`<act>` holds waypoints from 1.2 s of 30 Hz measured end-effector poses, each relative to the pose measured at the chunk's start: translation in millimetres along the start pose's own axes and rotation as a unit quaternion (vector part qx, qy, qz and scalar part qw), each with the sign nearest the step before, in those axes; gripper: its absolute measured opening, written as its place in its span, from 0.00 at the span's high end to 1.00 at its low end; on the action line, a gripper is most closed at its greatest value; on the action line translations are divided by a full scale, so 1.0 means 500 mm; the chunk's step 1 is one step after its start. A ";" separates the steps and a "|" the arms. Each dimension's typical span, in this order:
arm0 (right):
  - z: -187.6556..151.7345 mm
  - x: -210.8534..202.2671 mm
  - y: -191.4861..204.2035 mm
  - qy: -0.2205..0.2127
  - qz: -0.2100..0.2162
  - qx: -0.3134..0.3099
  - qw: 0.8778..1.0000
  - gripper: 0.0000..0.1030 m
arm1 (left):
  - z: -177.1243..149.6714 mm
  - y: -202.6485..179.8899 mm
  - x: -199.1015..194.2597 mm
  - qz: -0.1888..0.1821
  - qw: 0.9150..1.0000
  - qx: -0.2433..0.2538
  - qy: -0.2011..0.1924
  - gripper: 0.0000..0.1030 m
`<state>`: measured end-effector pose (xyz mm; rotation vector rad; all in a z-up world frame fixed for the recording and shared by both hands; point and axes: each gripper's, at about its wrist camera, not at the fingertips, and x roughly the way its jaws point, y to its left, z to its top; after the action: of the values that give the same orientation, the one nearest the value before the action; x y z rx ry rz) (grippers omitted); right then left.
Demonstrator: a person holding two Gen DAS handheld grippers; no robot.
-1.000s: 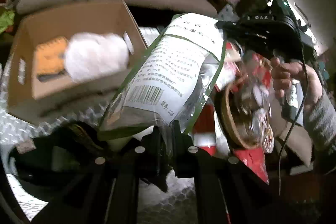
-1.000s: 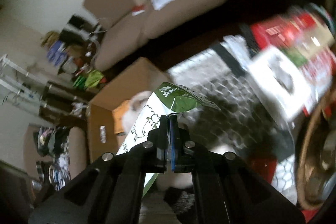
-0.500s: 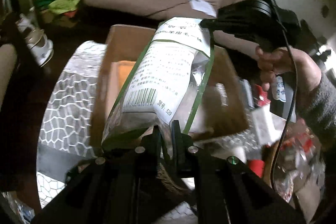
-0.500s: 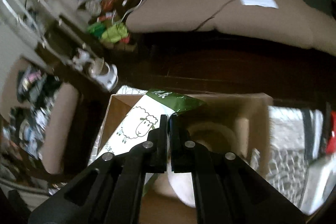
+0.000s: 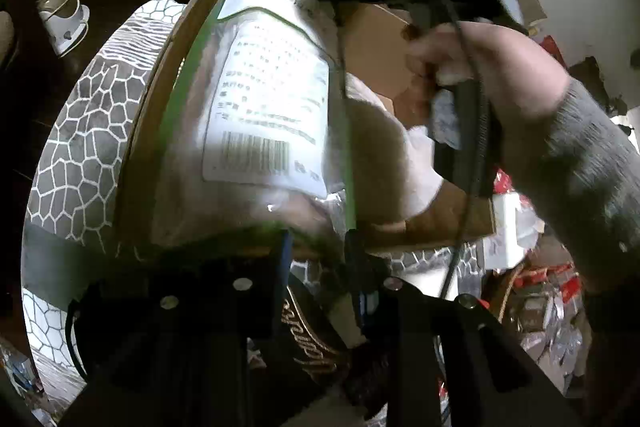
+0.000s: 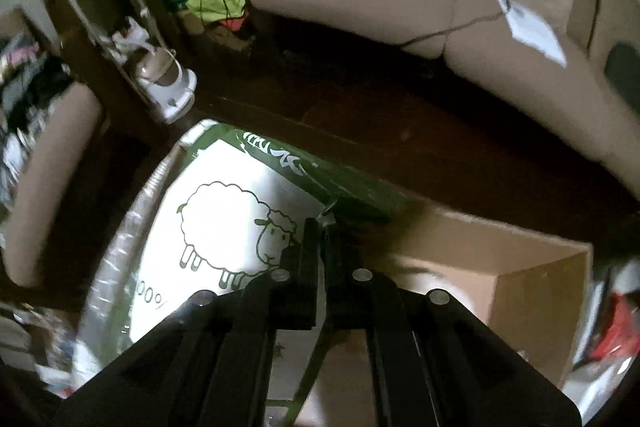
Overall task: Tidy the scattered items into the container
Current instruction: 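Lift the wool bag and carry it over the cardboard box, then lower the wool bag beside the earmuff and open the right gripper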
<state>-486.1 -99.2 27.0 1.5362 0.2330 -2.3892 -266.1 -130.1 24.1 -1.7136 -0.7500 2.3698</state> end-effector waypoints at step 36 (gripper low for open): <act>-0.106 0.065 -0.108 0.079 0.172 0.162 0.968 0.73 | 0.090 0.057 0.080 0.105 0.991 0.056 0.057 0.73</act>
<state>-470.7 -38.1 -25.9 1.7411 -0.3838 -2.1046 -316.0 -154.2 -12.9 -1.9454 -0.4297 2.3669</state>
